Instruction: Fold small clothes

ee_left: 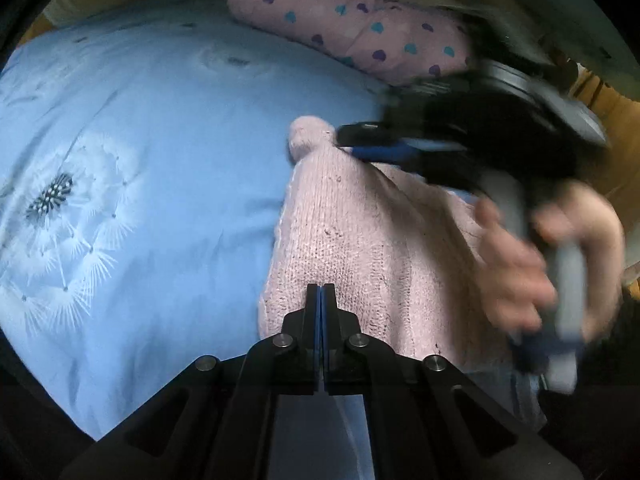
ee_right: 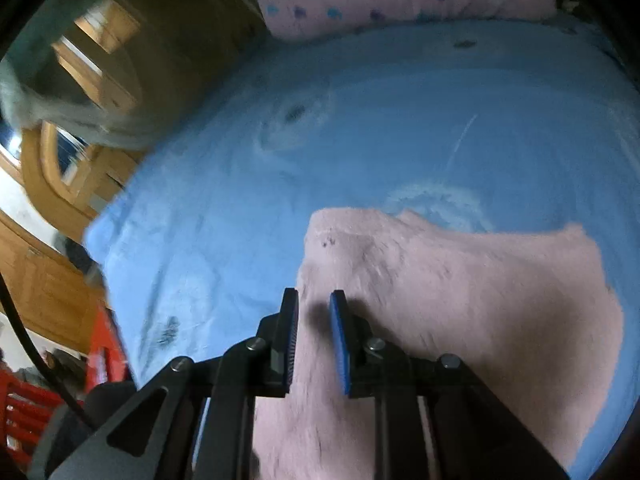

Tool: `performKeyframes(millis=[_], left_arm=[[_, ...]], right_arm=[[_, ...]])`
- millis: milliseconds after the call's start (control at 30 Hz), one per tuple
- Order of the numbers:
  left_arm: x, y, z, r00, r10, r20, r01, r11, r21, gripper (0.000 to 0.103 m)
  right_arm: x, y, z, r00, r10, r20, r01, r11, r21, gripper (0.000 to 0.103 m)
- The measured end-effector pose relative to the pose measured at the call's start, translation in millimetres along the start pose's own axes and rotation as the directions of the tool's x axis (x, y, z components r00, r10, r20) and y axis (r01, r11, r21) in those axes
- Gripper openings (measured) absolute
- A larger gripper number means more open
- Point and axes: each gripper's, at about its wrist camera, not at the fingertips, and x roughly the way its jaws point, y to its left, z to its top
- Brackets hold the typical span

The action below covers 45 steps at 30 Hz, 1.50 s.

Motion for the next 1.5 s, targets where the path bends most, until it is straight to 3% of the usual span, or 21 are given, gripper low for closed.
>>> performKeyframes(millis=[100,167,267,400,500,600,633,733,767,833,900,933,1067,1133,1233,1300,1333,1367,1400,1433,1500], left_arm=[[3.3,-7.4,-6.3,1.0,0.017,-0.01,-0.017,0.999,0.043,0.0],[5.5,-8.1,-6.1,1.0,-0.001,-0.021,0.002,0.999,0.04,0.0],[8.5,-2.6,0.0,0.998,-0.043,-0.036,0.043,0.999,-0.009,0.0],[10.1,9.5,4.9,0.997,-0.056,-0.045,0.054,0.998,-0.036,0.0],[8.5,11.5,-1.8,0.997,-0.062,-0.049,0.06,0.997,-0.043,0.0],[8.9,12.7,-1.4,0.996,-0.067,-0.05,0.065,0.997,-0.043,0.0],[8.0,12.7,-2.5,0.997,-0.066,-0.049,0.064,0.997,-0.041,0.0],[5.1,11.8,-5.5,0.998,-0.057,-0.037,0.056,0.998,-0.034,0.0],[5.7,10.8,-5.6,0.998,-0.053,-0.033,0.052,0.998,-0.03,0.0],[3.9,5.8,-10.4,0.999,-0.043,-0.021,0.043,0.999,-0.011,0.0],[2.1,1.3,-13.3,1.0,-0.027,-0.008,0.027,1.0,0.012,0.0],[1.9,1.0,-13.0,1.0,-0.025,-0.003,0.025,0.999,0.02,0.0],[-3.3,1.9,-12.6,0.999,-0.038,0.009,0.038,0.999,0.015,0.0],[-6.8,1.5,-14.0,0.999,-0.036,0.012,0.036,0.999,0.021,0.0],[-16.0,1.8,-10.5,0.999,-0.051,0.006,0.051,0.998,0.028,0.0],[-37.9,5.6,-3.6,0.988,-0.143,0.058,0.143,0.99,0.004,0.0],[-58.3,7.6,2.3,0.967,-0.209,0.143,0.209,0.978,0.014,0.005],[-72.6,7.7,7.0,0.95,-0.231,0.21,0.228,0.973,0.036,0.026],[-86.5,6.9,14.1,0.928,-0.245,0.28,0.235,0.969,0.072,0.04],[-94.7,5.8,25.1,0.914,-0.247,0.321,0.223,0.969,0.109,0.065],[-86.4,5.2,50.1,0.935,-0.231,0.269,0.2,0.97,0.137,0.07]], right_arm=[[54.6,-16.4,22.6,0.989,-0.106,-0.103,0.114,0.991,0.071,0.015],[62.9,-23.6,26.5,0.995,-0.099,-0.033,0.102,0.989,0.107,0.014],[66.7,-17.8,31.0,0.991,-0.126,-0.037,0.129,0.987,0.091,0.014],[49.6,-13.4,30.2,0.994,-0.105,-0.03,0.108,0.99,0.095,0.014],[1.0,-13.7,13.3,0.995,-0.082,0.06,0.077,0.993,0.092,0.019],[-49.4,-24.1,-16.7,0.972,-0.164,0.166,0.157,0.986,0.055,0.024],[-63.3,-28.5,-29.4,0.955,-0.22,0.202,0.221,0.975,0.016,0.024],[-69.1,-51.0,-46.5,0.899,-0.394,0.192,0.401,0.916,0.001,0.031],[-65.5,-67.0,-48.7,0.899,-0.406,0.164,0.406,0.913,0.034,0.031],[-55.4,-97.1,-51.9,0.913,-0.391,0.114,0.382,0.919,0.098,0.033],[-52.8,-114.9,-54.3,0.921,-0.364,0.141,0.342,0.926,0.16,0.055],[-54.2,-120.7,-53.0,0.917,-0.372,0.14,0.341,0.918,0.204,0.078],[-68.9,-138.7,-43.4,0.961,-0.217,0.171,0.155,0.936,0.316,0.081],[-84.0,-141.5,-44.8,0.949,-0.185,0.254,0.087,0.931,0.354,0.082],[-97.1,-142.7,-44.5,0.928,-0.172,0.33,0.055,0.94,0.337,0.099],[-97.2,-149.6,-41.1,0.942,-0.082,0.325,-0.033,0.942,0.333,0.103],[-98.4,-158.2,-40.7,0.946,-0.023,0.323,-0.094,0.935,0.342,0.103],[-95.7,-164.8,-40.7,0.942,0.039,0.332,-0.164,0.92,0.357,0.103],[-93.3,-171.6,-41.1,0.933,0.081,0.35,-0.217,0.904,0.368,0.103],[-89.3,-172.0,-44.4,0.928,0.101,0.359,-0.243,0.895,0.374,0.103],[-78.3,-174.1,-42.8,0.944,0.076,0.322,-0.206,0.895,0.395,0.103]])
